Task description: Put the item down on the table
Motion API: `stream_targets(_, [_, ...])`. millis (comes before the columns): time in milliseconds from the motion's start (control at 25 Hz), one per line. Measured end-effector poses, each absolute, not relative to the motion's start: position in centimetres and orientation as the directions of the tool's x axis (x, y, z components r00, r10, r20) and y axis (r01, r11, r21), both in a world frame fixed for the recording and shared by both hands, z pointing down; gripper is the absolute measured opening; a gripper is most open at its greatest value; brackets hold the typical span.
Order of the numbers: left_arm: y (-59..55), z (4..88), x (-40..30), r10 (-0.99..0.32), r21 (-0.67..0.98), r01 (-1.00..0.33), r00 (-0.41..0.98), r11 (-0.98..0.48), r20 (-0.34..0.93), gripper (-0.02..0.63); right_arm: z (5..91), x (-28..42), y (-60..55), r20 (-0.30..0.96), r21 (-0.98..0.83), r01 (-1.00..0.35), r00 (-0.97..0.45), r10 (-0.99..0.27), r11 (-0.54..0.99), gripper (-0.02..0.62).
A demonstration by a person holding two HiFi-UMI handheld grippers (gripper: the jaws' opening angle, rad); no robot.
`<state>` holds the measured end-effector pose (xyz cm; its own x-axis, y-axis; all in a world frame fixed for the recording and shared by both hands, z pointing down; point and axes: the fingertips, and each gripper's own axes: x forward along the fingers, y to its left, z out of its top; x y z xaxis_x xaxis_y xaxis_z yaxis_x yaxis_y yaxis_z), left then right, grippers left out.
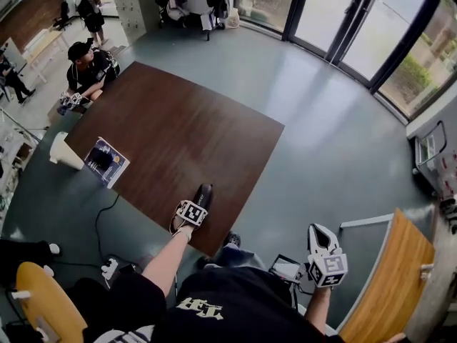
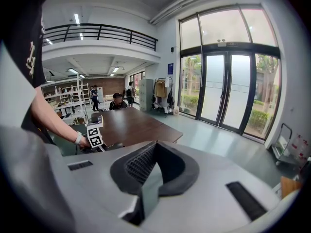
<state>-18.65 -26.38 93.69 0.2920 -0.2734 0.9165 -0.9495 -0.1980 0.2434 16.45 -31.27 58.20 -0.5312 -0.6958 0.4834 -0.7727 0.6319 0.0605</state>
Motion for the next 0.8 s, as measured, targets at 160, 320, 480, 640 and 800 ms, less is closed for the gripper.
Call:
stream_targets(160, [-28.6, 92.2, -22.8, -0.417, 0.096, -0.971, 0.183, -0.221, 0.89, 0.334, 59.3, 14.2, -31.0, 0.495, 0.057, -0.757, -0.545, -0.677, 0.651, -0.012])
stream_targets(320, [-26.9, 90.6, -23.4, -0.434, 0.129, -0.974, 0.199, -0.185, 0.879, 0.334, 59.3, 12.9, -30.5, 0.496, 0.055, -0.741, -0.562, -0.662, 0.67, -0.011])
stream_targets(480, [-25.8, 88.1, -23.8, -0.497, 0.184, -0.972, 0.234, -0.147, 0.836, 0.333, 59.1, 11.3, -30.3, 0.491, 0.059, -0.721, -0.581, -0.649, 0.69, -0.011])
stream_targets(640, [-24.8, 85.1, -24.5, -0.584, 0.24, -0.964, 0.259, -0.111, 0.77, 0.333, 59.2, 9.6, -29.8, 0.487, 0.058, -0.702, -0.601, -0.634, 0.709, -0.012])
stream_targets(800, [-23.2, 81.3, -24.1, -0.682, 0.349, -0.933, 0.312, -0.089, 0.662, 0.32, 59.3, 7.6, -28.8, 0.488, 0.058, -0.676, -0.622, -0.612, 0.734, -0.011])
